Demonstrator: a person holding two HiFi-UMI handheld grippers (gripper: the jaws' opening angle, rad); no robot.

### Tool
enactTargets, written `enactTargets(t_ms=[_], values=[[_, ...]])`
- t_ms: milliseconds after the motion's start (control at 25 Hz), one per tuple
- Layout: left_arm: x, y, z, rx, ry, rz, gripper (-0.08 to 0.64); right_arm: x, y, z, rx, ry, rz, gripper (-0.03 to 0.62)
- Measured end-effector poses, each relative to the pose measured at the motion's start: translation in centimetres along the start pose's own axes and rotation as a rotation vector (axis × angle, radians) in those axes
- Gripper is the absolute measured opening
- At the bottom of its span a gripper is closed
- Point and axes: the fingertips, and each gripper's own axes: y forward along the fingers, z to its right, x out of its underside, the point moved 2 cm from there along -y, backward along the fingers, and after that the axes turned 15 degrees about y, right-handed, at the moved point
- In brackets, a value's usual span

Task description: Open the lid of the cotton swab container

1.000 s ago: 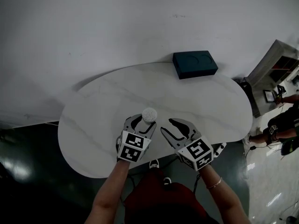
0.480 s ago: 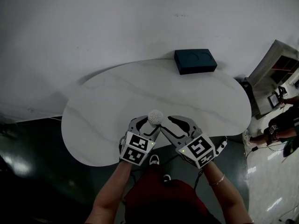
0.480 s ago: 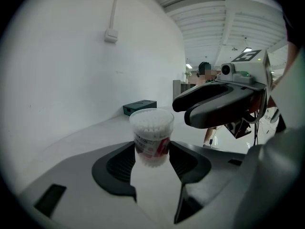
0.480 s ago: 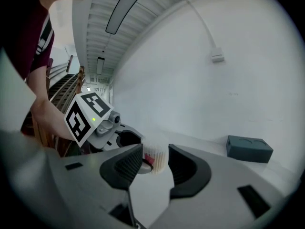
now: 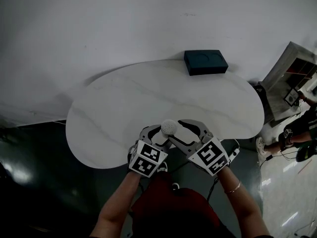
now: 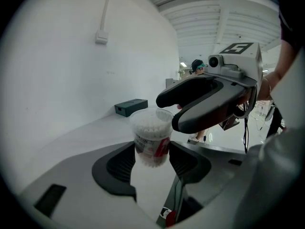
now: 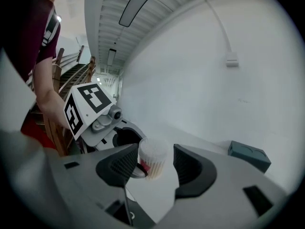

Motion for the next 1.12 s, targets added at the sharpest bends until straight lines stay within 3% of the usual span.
enactTargets(t_ms=[360, 1120], values=[[-0.7, -0.5, 2.5, 0.034, 0.042, 0.002, 0.244, 1.1, -1.2, -1.2, -0.018, -0.098, -0.074, 0.233], [-1.8, -1.5, 4.9, 0.062, 0.15, 0.005, 0.244, 1.6, -3.2, -2.3, -0.053, -0.098, -0.097, 0.236]])
